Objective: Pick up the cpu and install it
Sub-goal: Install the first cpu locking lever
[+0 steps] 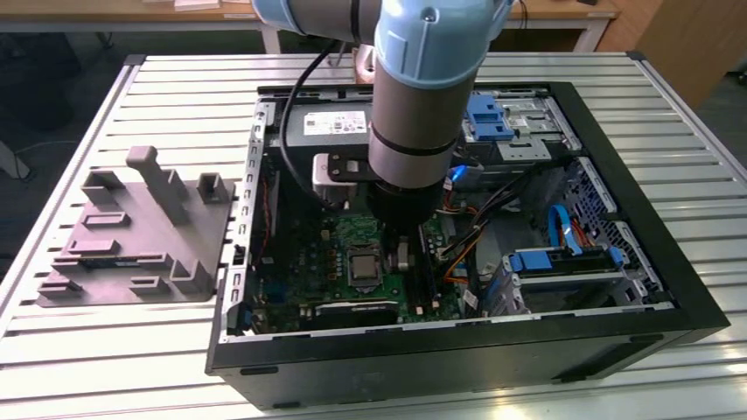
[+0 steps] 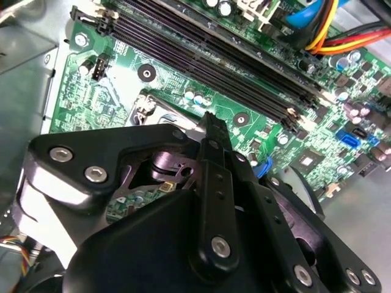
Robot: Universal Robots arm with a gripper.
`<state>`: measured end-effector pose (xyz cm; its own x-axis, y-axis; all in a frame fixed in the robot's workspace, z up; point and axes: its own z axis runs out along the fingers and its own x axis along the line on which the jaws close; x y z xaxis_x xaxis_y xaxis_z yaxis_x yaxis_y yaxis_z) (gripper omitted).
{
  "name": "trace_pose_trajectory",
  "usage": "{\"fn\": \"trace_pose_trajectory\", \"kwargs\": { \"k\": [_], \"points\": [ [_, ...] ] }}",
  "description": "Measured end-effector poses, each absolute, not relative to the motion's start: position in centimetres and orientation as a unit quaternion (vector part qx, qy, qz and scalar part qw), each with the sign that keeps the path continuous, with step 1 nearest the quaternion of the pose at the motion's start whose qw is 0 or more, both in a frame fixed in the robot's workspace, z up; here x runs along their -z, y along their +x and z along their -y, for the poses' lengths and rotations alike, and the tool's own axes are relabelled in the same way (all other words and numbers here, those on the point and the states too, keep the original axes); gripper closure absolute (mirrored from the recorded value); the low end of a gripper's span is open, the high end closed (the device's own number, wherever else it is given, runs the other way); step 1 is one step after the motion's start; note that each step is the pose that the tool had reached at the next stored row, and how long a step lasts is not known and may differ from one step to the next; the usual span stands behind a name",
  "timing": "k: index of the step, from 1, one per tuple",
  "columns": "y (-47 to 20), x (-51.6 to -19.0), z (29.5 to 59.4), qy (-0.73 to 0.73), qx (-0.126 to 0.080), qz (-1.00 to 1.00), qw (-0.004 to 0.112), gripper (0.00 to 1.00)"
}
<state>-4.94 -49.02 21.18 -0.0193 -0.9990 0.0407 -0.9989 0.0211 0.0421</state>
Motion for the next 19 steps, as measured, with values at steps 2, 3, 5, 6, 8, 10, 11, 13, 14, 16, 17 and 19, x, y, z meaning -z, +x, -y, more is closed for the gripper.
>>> {"fn": "trace_pose_trajectory", "kwargs": {
  "k": [2,3,5,6,8,10,11,13,14,16,17,19],
  "points": [
    [-5.05,-21.16,49.14,0.702,0.000,0.712,0.029,0.89],
    [-5.12,-21.16,49.19,0.703,0.000,0.711,0.028,0.89],
    [-5.29,-21.14,49.26,0.704,-0.002,0.710,0.028,0.89],
    [-5.35,-21.13,49.27,0.704,-0.002,0.709,0.027,0.89],
    [-5.47,-21.08,49.28,0.706,-0.004,0.708,0.025,0.89],
    [-5.52,-20.93,49.29,0.708,-0.006,0.706,0.023,0.89],
    [-5.52,-20.83,49.29,0.709,-0.007,0.705,0.023,0.89],
    [-5.54,-20.58,49.34,0.710,-0.007,0.704,0.023,0.89],
    [-5.54,-20.49,49.37,0.710,-0.007,0.703,0.023,0.89],
    [-5.55,-20.34,49.45,0.711,-0.007,0.703,0.022,0.89],
    [-5.55,-20.31,49.50,0.712,-0.007,0.702,0.022,0.89],
    [-5.56,-20.29,49.61,0.712,-0.008,0.702,0.022,0.89]
  ]
}}
